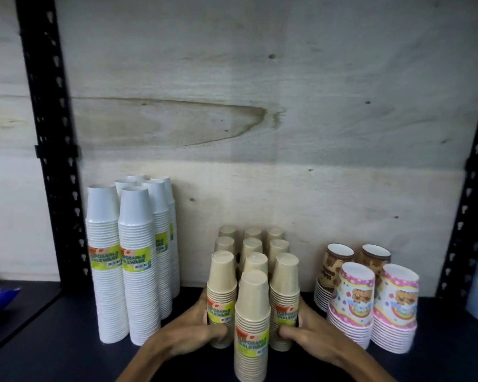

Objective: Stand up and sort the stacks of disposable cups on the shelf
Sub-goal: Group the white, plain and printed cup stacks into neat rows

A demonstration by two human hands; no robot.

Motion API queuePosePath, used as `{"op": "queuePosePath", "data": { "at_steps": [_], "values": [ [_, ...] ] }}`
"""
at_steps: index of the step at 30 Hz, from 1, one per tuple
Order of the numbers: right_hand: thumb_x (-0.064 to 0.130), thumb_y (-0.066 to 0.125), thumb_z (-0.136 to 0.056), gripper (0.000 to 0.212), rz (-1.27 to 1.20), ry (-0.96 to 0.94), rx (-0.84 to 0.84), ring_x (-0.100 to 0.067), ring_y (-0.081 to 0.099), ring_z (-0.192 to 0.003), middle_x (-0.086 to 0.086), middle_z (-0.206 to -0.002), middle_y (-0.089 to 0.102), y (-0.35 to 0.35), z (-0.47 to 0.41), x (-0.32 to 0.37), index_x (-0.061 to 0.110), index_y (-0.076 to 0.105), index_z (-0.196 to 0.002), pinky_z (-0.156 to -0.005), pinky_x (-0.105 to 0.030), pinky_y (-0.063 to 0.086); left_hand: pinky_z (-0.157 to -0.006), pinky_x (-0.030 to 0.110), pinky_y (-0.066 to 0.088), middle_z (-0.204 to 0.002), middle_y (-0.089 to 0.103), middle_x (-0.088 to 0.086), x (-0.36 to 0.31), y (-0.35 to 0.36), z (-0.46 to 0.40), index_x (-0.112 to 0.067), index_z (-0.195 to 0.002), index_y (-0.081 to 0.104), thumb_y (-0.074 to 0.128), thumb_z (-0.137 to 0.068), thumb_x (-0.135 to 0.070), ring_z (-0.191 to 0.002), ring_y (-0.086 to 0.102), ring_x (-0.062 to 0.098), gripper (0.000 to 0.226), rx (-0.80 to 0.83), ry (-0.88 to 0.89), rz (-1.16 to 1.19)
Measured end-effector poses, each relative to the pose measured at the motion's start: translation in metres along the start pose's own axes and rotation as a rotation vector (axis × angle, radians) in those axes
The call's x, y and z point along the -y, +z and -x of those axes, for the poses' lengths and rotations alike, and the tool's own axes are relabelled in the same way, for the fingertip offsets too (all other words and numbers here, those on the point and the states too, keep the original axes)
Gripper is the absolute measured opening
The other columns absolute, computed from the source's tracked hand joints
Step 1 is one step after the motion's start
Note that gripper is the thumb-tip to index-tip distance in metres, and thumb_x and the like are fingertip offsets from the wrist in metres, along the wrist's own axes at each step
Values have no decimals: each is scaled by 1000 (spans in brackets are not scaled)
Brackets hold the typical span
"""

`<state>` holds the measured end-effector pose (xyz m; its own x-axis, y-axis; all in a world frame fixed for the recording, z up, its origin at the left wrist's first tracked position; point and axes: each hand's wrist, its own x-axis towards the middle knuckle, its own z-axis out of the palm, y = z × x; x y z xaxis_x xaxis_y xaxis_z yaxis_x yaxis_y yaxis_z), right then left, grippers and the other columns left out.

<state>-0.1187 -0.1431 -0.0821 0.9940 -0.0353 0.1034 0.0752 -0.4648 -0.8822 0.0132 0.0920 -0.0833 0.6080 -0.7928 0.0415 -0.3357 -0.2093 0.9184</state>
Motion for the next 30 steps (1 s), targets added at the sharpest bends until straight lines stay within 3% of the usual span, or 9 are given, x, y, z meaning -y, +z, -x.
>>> {"op": "queuePosePath", "data": {
  "at_steps": [6, 8, 10, 12, 16, 19, 21, 26, 30],
  "values": [
    [15, 70, -73, 94, -11, 0, -22, -1, 56, -125, 15, -133, 61, 2, 3, -1, 26, 21, -152, -103, -21, 45, -83, 25, 52, -106, 69, -5, 2, 6, 7, -20, -148, 20, 69, -67, -8, -96, 67, 5, 96, -59, -26, 30],
    [20, 74, -75, 94, -14, 16, -25, 4, 55, -124, 19, -133, 59, 0, 10, -1, 29, 21, -151, -102, -19, 44, -96, 24, 49, -123, 65, -8, -4, 8, 17, -21, -150, 20, 71, -69, -9, -112, 62, 2, 96, -106, -38, 18],
    [35, 78, -73, 97, 4, 40, -72, 6, 49, -128, 21, -139, 52, -1, 17, -4, 29, 21, -151, -108, -22, 41, -111, 22, 33, -147, 44, -12, -8, 8, 30, -23, -155, 15, 73, -74, -13, -134, 42, 1, 100, -149, -41, -25],
    [45, 78, -69, 93, 70, 88, -176, -4, 48, -131, 12, -138, 51, 3, 29, -5, 26, 29, -145, -112, -31, 40, -112, 20, 28, -148, 36, -15, -11, 7, 46, -23, -154, 17, 72, -82, -12, -139, 32, 2, 91, -179, -34, -47],
    [26, 75, -84, 29, 245, 40, -413, -16, 59, -89, 2, -97, 56, 22, 67, 9, 27, 49, -97, -75, -24, 48, -109, 26, 42, -136, 55, -12, -12, 6, 87, -29, -137, 47, 69, -88, -9, -126, 52, 4, 57, -261, -38, -74],
    [26, 72, -87, 20, 240, -83, -383, -7, 49, -62, 4, -73, 56, 51, 97, 33, 22, 54, -79, -59, -18, 42, -99, 28, 52, -115, 70, -4, -10, 3, 120, -29, -115, 63, 68, -89, -7, -106, 67, 9, 35, -350, -3, -58],
    [27, 71, -88, 21, 207, -155, -309, -3, 46, -57, 6, -64, 53, 77, 107, 53, 21, 55, -75, -54, -14, 39, -93, 25, 54, -107, 74, -1, -9, -2, 140, -26, -111, 68, 70, -89, -10, -100, 69, 11, 27, -415, 19, -23],
    [32, 71, -88, 12, 149, -230, -131, -4, 56, -65, 7, -75, 60, 137, 89, 96, 26, 61, -88, -62, -23, 51, -73, 22, 52, -83, 66, -5, 1, -28, 164, -22, -97, 67, 75, -84, -21, -72, 60, 5, 15, -699, 51, -34],
    [42, 70, -85, 39, 136, -153, -123, -5, 59, -96, 9, -108, 57, 172, 38, 108, 31, 52, -118, -85, -27, 55, -85, 30, 49, -113, 48, -3, 14, -60, 153, -27, -124, 45, 72, -67, -30, -91, 53, 8, 64, -848, 3, -96]
  ]
}}
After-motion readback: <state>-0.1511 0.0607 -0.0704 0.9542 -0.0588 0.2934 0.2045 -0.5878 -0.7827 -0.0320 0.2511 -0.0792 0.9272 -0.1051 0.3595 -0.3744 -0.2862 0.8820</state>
